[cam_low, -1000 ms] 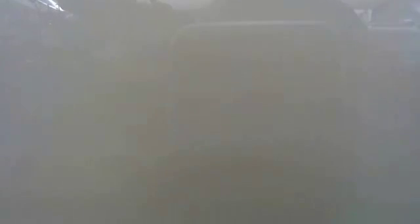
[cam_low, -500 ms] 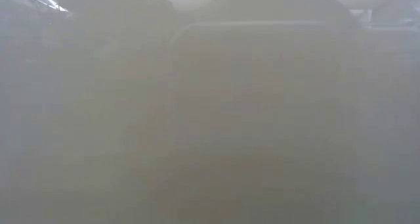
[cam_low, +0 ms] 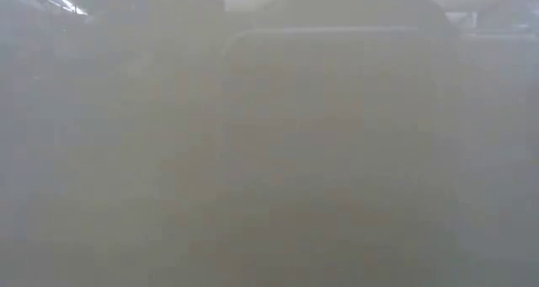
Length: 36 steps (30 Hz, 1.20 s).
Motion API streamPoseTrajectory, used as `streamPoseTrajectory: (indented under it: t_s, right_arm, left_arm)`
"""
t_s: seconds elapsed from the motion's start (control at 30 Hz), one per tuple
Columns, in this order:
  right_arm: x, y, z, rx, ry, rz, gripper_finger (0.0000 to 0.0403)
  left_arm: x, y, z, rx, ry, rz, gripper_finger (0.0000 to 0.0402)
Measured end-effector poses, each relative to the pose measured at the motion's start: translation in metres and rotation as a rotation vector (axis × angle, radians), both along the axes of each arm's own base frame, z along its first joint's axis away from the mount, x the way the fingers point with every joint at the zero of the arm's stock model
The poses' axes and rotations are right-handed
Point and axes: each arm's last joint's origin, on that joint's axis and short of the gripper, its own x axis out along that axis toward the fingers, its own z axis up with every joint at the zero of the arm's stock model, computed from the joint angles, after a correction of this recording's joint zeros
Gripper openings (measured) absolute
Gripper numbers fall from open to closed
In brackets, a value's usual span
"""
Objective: Sort & place blocks by color
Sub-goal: Put the top orange block into the transparent bin
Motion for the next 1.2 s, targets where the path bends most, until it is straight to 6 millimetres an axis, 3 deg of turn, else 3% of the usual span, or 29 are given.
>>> streamPoseTrajectory:
  t_s: [0.27,0.43,0.6,0.77,0.9,1.2]
  right_arm:
    - [0.018,0.028,0.079,-0.206,-0.62,0.382,0.0038]
    - [0.021,0.053,0.108,-0.326,-0.85,0.508,0.0038]
    - [0.026,0.07,0.111,-0.334,-0.89,0.587,0.0038]
    - [0.034,0.085,0.101,-0.316,-0.786,0.66,0.0038]
    - [0.038,0.094,0.094,-0.309,-0.722,0.712,0.0038]
    - [0.042,0.118,0.091,-0.429,-0.674,0.848,0.0038]
  left_arm:
    - [0.006,0.004,0.004,0.19,-0.125,-0.009,0.0159]
    - [0.016,0.01,0.007,0.293,-0.248,0.021,0.0158]
    - [0.034,0.017,0.011,0.367,-0.303,-0.061,0.0155]
    - [0.067,0.016,0.026,0.449,-0.303,-0.386,0.0152]
    - [0.088,0.009,0.047,0.51,-0.406,-0.666,0.0152]
    - [0.102,0.009,0.074,0.566,-0.674,-0.744,0.0152]
